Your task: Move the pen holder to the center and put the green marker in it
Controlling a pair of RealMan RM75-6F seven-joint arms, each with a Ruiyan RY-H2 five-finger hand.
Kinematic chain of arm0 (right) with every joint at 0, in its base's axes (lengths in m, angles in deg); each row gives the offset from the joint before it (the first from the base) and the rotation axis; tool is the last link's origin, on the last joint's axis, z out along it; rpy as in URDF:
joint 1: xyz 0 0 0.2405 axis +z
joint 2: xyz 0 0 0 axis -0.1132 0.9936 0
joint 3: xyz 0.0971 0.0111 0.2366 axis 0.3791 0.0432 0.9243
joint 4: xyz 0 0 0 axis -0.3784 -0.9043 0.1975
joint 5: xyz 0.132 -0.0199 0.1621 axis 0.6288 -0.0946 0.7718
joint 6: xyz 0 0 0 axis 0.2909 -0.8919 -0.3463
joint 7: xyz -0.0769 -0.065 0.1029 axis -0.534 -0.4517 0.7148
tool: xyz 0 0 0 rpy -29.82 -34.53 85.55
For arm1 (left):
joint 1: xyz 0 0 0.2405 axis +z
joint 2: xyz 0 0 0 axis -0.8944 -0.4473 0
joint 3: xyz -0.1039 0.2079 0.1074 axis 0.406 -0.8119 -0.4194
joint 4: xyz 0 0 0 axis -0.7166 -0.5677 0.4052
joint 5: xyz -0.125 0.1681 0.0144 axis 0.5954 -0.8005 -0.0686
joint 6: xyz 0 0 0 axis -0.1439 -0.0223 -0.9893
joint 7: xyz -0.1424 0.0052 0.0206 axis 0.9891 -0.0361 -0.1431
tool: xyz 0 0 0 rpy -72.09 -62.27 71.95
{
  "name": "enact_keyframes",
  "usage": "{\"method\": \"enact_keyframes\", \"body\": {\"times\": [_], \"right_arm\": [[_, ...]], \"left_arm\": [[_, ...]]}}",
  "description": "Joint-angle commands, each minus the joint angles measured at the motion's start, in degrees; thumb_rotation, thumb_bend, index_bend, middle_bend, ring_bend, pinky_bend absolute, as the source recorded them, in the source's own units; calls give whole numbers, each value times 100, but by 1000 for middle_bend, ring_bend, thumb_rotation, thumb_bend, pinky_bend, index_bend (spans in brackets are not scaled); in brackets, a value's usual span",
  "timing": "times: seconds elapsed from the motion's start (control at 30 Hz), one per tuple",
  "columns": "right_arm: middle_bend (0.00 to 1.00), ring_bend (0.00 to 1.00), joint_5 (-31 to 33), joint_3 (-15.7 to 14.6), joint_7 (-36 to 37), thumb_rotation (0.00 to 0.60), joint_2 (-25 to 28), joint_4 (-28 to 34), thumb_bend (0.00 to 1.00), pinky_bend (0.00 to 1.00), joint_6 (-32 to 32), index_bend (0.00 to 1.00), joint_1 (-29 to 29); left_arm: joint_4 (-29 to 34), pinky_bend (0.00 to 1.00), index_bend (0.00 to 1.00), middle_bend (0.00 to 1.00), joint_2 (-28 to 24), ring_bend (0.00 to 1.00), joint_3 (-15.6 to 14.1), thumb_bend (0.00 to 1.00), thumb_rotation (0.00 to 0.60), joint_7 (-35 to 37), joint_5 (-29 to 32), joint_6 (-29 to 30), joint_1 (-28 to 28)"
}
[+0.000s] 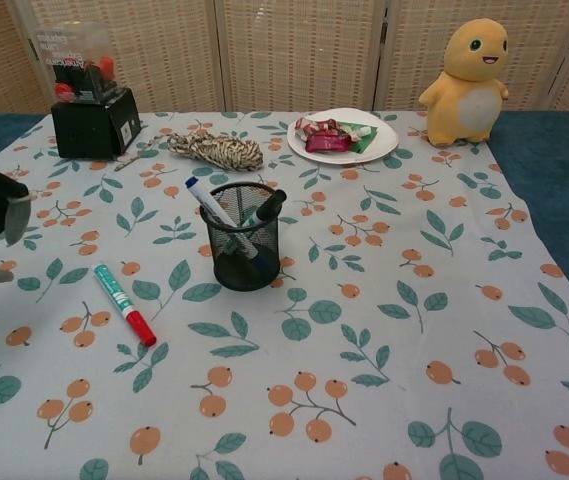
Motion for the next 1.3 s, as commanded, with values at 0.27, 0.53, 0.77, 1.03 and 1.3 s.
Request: {"method": "enact_keyframes", "body": {"times": [0.27,0.53,0.77,1.03,1.3], "right_arm": [[0,0,-71,5,33,600,-21,-34,152,0,57,0,5],[0,0,-105,15,56,600,-18,-47,152,0,98,0,11],[0,0,-143,19,36,600,-22,-55,152,0,86,0,-3],[0,0,-123,27,-123,600,-77,-58,152,0,190,0,34],[0,0,-112,16,-255,600,-108,-45,152,0,255,0,46]], "left_arm": [[47,706,519,815,0,729,-27,223,600,-178,67,43,-25],[299,707,359,815,-55,730,-48,223,600,-491,297,-277,-151],[396,709,490,815,-79,728,-61,223,600,-558,323,-404,-262],[608,715,559,815,-269,729,-45,265,600,-708,252,-852,-632],[766,716,546,815,-289,729,33,322,600,-1113,284,-1218,-987]]}}
